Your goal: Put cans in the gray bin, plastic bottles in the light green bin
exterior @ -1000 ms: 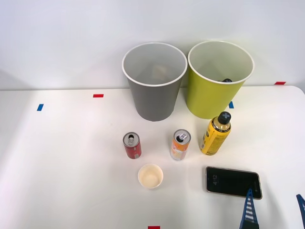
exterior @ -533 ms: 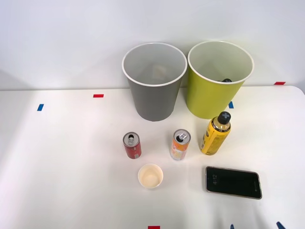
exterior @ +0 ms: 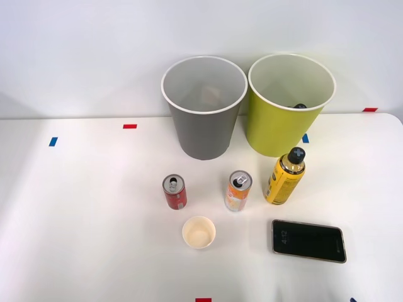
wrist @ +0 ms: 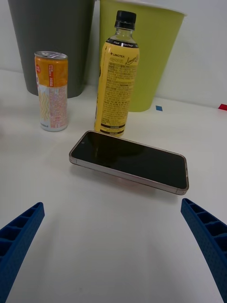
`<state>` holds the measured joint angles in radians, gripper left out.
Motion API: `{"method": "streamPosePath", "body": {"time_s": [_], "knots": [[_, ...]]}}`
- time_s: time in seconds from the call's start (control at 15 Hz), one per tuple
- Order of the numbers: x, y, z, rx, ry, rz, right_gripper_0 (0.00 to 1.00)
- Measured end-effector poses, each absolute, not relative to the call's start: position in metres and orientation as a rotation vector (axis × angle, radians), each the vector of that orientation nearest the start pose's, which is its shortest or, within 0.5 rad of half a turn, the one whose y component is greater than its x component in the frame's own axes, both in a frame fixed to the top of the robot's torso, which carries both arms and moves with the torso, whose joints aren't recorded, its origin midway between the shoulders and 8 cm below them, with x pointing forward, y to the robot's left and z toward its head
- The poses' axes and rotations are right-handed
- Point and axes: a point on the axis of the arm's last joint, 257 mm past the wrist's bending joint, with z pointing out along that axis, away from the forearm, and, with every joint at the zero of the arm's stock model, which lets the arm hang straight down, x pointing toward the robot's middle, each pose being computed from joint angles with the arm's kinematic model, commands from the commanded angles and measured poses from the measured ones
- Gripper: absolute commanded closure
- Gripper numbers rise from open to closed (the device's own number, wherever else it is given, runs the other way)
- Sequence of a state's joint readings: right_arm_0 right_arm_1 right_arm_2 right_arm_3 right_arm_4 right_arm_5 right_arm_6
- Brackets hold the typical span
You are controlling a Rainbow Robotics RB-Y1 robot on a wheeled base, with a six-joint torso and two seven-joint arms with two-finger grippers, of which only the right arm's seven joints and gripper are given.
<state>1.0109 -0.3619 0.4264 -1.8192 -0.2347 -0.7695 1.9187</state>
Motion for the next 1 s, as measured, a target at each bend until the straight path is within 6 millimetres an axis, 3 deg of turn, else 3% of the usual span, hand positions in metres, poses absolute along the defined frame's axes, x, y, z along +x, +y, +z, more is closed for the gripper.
{"method": "streamPosePath", "body": {"time_s": [1.0], "knots": [[0.1887, -0.2118, -0.3012, -0.189, 1.605, -0.080, 0.00]]}}
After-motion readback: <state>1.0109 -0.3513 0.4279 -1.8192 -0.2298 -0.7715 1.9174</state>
